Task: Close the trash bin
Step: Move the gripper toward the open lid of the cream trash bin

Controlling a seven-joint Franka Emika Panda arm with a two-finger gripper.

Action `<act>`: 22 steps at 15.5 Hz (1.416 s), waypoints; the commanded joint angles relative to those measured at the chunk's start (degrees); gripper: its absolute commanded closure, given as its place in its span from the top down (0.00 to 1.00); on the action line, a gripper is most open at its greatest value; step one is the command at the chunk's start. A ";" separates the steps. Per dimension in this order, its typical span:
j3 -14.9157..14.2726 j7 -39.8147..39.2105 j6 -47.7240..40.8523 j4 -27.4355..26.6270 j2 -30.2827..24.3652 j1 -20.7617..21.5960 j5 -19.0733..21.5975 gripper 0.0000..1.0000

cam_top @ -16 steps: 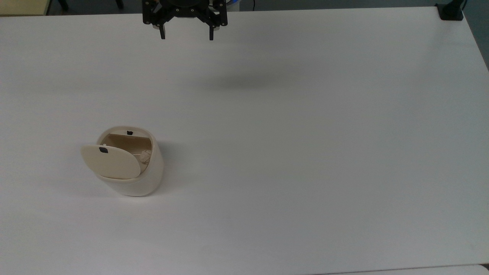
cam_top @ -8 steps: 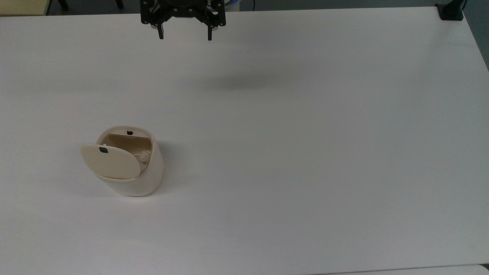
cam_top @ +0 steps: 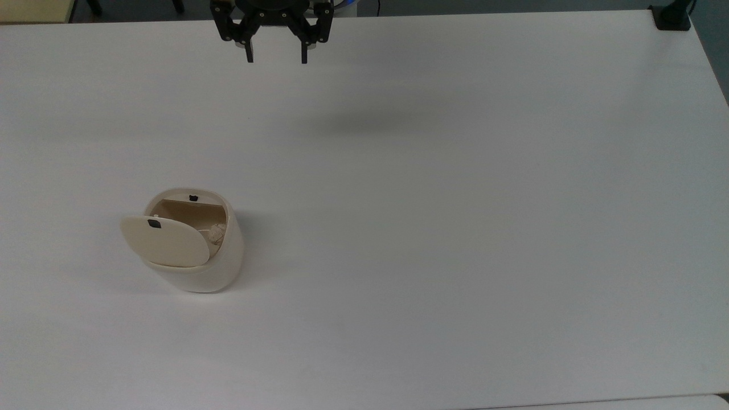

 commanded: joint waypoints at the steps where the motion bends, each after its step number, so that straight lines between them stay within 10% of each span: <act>1: -0.39 -2.04 1.21 -1.59 -1.53 0.36 -0.04 0.22; 4: -0.39 -2.12 1.29 -1.50 -1.36 0.36 -0.39 0.00; 22: -0.48 -1.51 18.68 -0.72 1.36 -4.47 0.22 0.00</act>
